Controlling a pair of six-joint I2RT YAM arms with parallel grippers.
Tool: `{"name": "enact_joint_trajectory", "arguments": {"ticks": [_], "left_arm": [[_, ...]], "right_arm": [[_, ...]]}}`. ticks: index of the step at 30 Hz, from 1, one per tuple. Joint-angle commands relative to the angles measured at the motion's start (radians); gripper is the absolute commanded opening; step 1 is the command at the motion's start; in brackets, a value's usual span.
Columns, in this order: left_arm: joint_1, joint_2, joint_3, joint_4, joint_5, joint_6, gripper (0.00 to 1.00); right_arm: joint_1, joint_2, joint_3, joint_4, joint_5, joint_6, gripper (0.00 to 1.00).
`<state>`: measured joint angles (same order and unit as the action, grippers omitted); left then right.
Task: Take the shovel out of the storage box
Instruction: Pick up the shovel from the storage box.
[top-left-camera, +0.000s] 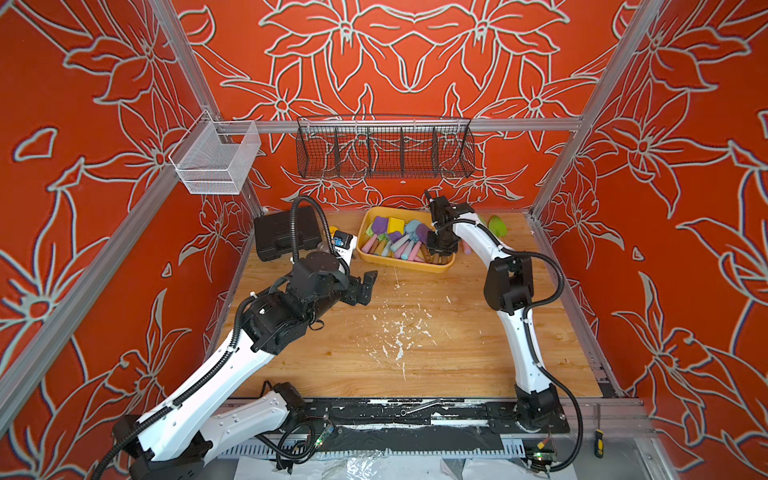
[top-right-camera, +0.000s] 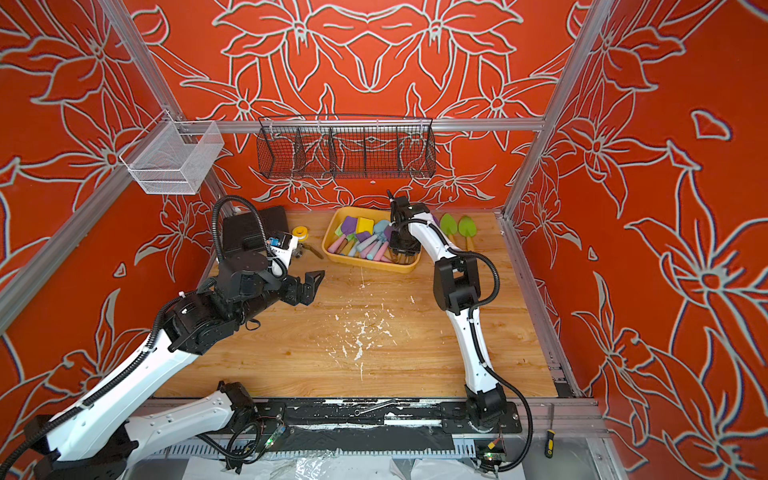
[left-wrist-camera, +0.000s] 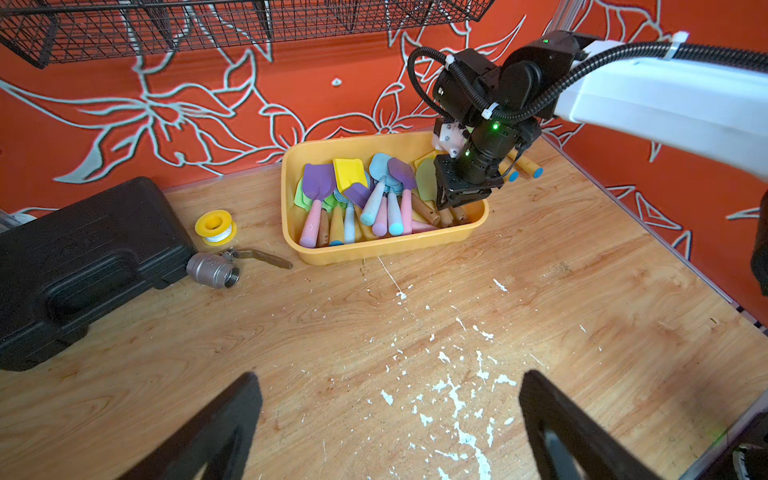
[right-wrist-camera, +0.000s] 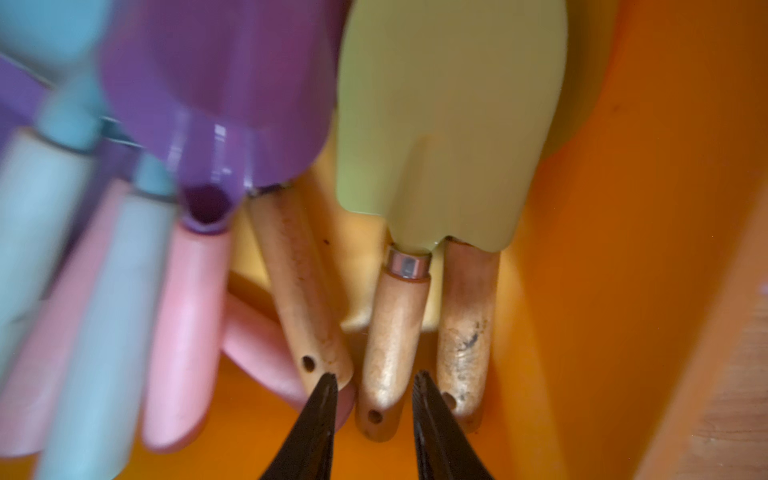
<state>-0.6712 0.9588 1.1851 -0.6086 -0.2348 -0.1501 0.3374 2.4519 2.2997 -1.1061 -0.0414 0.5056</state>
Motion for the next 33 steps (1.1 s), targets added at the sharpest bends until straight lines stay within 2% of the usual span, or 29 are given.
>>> {"name": "enact_joint_trajectory", "arguments": {"ticks": [1, 8, 13, 17, 24, 33], "left_arm": [[0.006, 0.003, 0.001, -0.005, -0.011, -0.005, 0.97], [0.005, 0.005, -0.002, -0.007, -0.015, 0.004, 0.97], [0.005, 0.009, 0.001, -0.003, -0.018, 0.012, 0.97], [0.005, 0.012, 0.004, -0.002, -0.021, 0.014, 0.97], [0.005, 0.016, 0.004, 0.018, -0.014, 0.015, 0.97], [0.006, 0.020, 0.005, 0.038, -0.001, 0.015, 0.97]], "right_arm": [[0.008, 0.040, 0.035, -0.058, 0.045, 0.028, 0.33], [0.008, 0.112, 0.098, -0.093, 0.068, 0.041, 0.33], [0.008, 0.165, 0.194, -0.126, 0.055, 0.052, 0.21], [0.009, 0.116, 0.191, -0.111, 0.054, 0.037, 0.11], [-0.007, 0.014, 0.135, -0.133, -0.009, -0.011, 0.00], [-0.016, -0.072, 0.100, -0.177, -0.051, -0.065, 0.00]]}}
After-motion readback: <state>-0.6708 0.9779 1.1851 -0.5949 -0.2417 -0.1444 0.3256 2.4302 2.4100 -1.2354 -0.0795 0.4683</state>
